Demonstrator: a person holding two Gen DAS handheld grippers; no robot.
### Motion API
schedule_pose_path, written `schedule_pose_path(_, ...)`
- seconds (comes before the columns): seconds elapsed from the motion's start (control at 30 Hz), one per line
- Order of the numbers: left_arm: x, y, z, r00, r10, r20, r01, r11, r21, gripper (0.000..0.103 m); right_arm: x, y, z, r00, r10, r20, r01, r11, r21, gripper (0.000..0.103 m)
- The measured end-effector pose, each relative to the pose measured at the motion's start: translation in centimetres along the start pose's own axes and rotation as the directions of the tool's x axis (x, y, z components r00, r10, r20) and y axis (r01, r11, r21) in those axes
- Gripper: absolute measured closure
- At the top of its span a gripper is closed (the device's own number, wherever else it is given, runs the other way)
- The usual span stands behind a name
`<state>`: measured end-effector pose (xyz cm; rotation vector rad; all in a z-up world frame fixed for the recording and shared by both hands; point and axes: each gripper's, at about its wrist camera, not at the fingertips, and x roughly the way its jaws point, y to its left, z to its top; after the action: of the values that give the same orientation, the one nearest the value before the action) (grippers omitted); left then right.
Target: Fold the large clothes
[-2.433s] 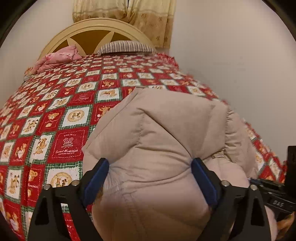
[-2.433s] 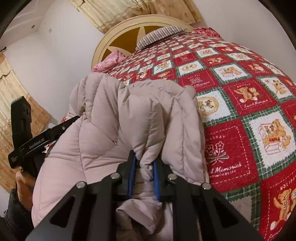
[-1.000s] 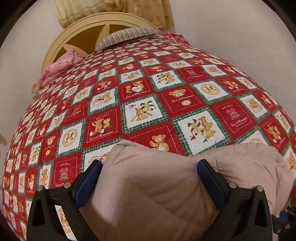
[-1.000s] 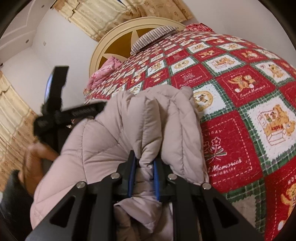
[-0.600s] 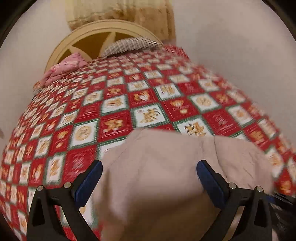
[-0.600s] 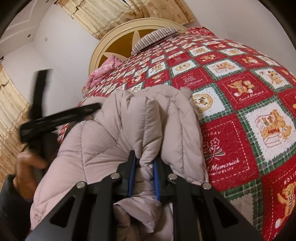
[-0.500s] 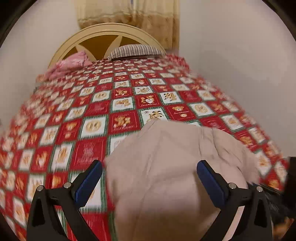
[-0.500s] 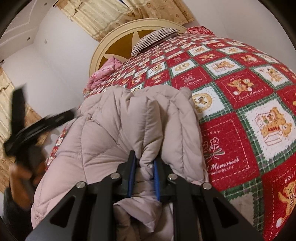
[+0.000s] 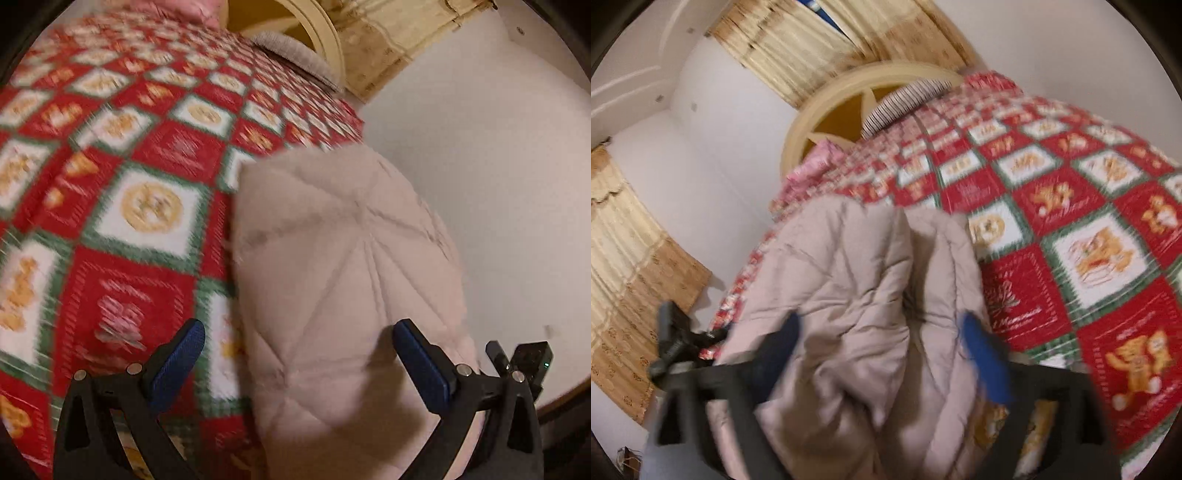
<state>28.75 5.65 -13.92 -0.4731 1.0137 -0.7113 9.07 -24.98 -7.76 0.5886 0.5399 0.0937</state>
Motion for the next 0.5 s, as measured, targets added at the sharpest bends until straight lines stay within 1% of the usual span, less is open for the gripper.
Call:
schedule_pose_path(0.07,0.7,0.1,-0.2,0.998,-0.049,-0.027,0.048,0.998,-0.034,0.001,-1.4,0.3,0.3,1.000,-0.005,0.029,0.006,1.000,-0.027,0.000)
schedule_pose_path(0.17,1.4,0.1,0.1,0.992,-0.121,-0.046,0.117,0.990,-0.075,0.001,-1.5,0.2,1.6,1.000,-0.030,-0.001,0.030,0.998,-0.061,0.000)
schedule_pose_path(0.2,1.6,-0.2,0.2,0.990,-0.131,-0.049,0.127,0.989,-0.071,0.001,-1.1,0.1,1.9,0.999,-0.043,-0.014,0.042,0.996,-0.072,0.000)
schedule_pose_path(0.27,2.0,-0.8,0.3,0.993,-0.110,-0.049,0.109,0.994,-0.030,0.001,0.6,-0.3,2.5,0.997,-0.042,-0.070,0.035,0.994,-0.104,0.000)
schedule_pose_path(0.33,2.7,-1.3,0.1,0.993,-0.104,-0.048,0.104,0.995,0.008,0.001,3.2,-1.6,2.3,0.987,-0.003,-0.159,-0.012,0.996,-0.089,0.000)
schedule_pose_path(0.4,3.2,-0.5,0.0,0.990,-0.126,-0.059,0.125,0.992,-0.017,0.001,6.1,-2.8,1.7,0.971,0.042,-0.237,-0.053,0.998,-0.038,0.000)
schedule_pose_path(0.43,3.4,0.2,0.1,0.987,-0.148,-0.067,0.146,0.988,-0.040,0.001,7.6,-3.5,0.9,0.959,0.107,-0.262,-0.105,0.994,0.021,0.000)
schedule_pose_path(0.47,3.4,0.5,0.1,0.984,-0.163,-0.069,0.160,0.986,-0.045,0.001,8.2,-3.9,0.4,0.956,0.146,-0.256,-0.136,0.989,0.055,0.000)
schedule_pose_path(0.5,3.4,0.5,0.0,0.984,-0.165,-0.063,0.164,0.986,-0.025,0.001,8.3,-3.9,0.1,0.963,0.142,-0.227,-0.138,0.990,0.036,0.000)
